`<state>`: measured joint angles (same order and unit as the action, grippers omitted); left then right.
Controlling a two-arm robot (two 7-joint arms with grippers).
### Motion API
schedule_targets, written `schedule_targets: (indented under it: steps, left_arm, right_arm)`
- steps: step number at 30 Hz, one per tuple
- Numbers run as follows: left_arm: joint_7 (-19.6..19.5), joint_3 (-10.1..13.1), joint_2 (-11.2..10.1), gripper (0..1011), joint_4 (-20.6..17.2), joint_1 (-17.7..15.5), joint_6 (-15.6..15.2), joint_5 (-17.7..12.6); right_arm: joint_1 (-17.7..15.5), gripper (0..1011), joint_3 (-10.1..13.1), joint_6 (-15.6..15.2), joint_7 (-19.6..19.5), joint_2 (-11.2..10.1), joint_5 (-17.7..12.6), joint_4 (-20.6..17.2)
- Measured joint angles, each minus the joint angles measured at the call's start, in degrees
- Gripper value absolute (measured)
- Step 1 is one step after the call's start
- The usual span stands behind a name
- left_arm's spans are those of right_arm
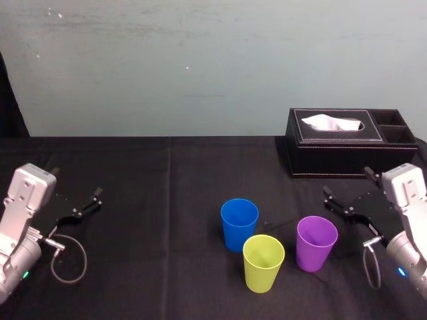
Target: Stack the three plastic cups sequentially using one hand.
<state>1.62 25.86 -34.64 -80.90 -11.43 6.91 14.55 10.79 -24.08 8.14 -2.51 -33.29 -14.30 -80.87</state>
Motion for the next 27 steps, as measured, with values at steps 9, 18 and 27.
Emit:
schedule_targets:
  steps: [9, 18, 27]
  left_arm:
    - [0.0, 0.0, 0.0, 1000, 0.0, 0.0, 0.0, 0.0]
    - [0.0, 0.0, 0.0, 1001, 0.0, 0.0, 0.0, 0.0]
    - [0.0, 0.0, 0.0, 1000, 0.0, 0.0, 0.0, 0.0]
  right_arm:
    - [-3.1, 1004, 3.4, 0.1, -0.2, -0.8, -0.9, -3.4]
    - [-11.0, 1004, 8.2, -1.2, 3.6, -5.7, -5.8, -10.8]
    - [-23.2, 1004, 15.3, -0.2, 10.3, -12.5, -13.2, -18.4]
